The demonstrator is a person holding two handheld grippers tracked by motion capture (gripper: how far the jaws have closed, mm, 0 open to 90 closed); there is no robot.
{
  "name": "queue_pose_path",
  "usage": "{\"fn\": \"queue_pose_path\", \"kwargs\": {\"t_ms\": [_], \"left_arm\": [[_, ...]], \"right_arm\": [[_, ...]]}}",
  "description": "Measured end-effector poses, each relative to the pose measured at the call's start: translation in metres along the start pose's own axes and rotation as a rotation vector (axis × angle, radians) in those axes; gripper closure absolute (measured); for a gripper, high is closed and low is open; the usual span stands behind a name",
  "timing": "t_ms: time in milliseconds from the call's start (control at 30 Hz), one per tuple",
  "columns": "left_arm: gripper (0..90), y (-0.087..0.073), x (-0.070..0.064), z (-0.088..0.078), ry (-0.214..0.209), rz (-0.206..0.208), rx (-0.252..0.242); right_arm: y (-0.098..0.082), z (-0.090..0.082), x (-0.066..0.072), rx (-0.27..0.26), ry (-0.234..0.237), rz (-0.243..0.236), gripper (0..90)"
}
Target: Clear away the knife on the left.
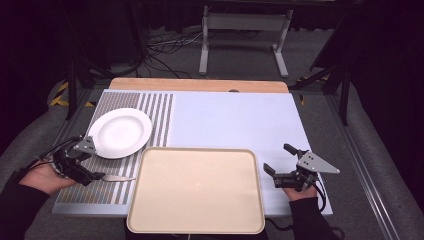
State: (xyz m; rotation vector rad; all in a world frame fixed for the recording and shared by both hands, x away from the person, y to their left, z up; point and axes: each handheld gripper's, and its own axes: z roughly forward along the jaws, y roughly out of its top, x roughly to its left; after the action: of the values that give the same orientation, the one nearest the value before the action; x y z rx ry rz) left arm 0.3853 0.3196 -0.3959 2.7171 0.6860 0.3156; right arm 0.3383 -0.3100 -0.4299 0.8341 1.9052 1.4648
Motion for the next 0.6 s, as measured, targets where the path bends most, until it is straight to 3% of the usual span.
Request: {"fn": "queue_pose_path", "kwargs": {"t_ms": [100, 233, 600], "left_arm": [[12.0, -0.003, 0.003, 0.008, -0.030, 0.017, 0.044], [15.5, -0.007, 0.005, 0.015, -0.078, 0.068, 0.102], [24.7, -0.007, 0.017, 0.025, -0.156, 0.173, 0.177]], "right_arm": [[0.000, -0.001, 0.000, 0.006, -0.001, -0.002, 0.4], [-0.001, -0.004, 0.000, 0.002, -0.009, 0.000, 0.3], [-0.004, -0.010, 0.000, 0.011, -0.019, 0.003, 0.3]]}}
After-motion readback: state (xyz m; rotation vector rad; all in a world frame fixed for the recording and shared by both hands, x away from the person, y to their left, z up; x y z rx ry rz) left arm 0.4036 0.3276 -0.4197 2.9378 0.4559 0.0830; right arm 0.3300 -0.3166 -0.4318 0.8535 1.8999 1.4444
